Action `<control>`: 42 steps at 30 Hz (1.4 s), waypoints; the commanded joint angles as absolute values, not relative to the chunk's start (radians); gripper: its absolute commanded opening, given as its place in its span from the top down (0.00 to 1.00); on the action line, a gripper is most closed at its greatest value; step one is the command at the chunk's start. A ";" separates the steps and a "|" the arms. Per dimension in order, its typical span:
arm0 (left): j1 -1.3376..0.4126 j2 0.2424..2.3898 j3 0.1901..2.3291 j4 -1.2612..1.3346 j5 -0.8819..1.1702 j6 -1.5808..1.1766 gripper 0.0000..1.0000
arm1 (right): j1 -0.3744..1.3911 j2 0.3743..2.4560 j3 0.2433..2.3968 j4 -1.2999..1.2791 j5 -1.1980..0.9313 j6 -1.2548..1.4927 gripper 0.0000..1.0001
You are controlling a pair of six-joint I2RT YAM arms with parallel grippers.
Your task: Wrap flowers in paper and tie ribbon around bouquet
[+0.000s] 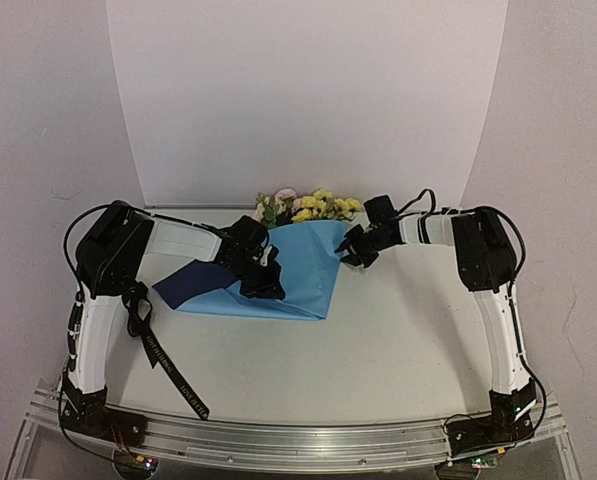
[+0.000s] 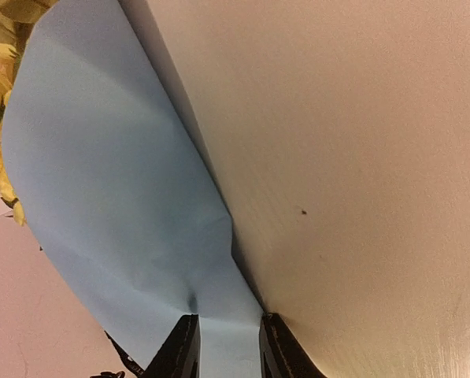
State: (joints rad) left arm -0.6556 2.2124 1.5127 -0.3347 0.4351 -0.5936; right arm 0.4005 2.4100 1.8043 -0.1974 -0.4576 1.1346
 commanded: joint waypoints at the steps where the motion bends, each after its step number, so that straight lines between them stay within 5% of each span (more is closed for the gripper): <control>1: -0.650 2.259 1.490 -0.455 0.359 -0.566 1.00 | 0.415 2.302 1.744 -0.308 -0.367 1.042 0.66; 6: -0.650 2.260 1.495 -0.455 0.362 -0.561 1.00 | 0.427 2.121 1.568 -0.272 -0.372 0.936 0.52; 11: -0.650 2.267 1.505 -0.453 0.366 -0.560 1.00 | 0.487 2.022 1.347 -0.148 -0.481 0.925 0.48; 20: -0.650 2.264 1.503 -0.456 0.365 -0.557 1.00 | 0.615 1.996 1.183 -0.055 -0.481 0.957 0.59; 42: -0.650 2.256 1.498 -0.448 0.362 -0.552 1.00 | 0.681 2.055 1.213 -0.175 -0.405 0.986 0.78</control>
State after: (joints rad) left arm -0.6556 2.2127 1.5173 -0.3420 0.4343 -0.5730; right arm 0.6664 2.0256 1.1917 -0.0863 -0.4514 0.9970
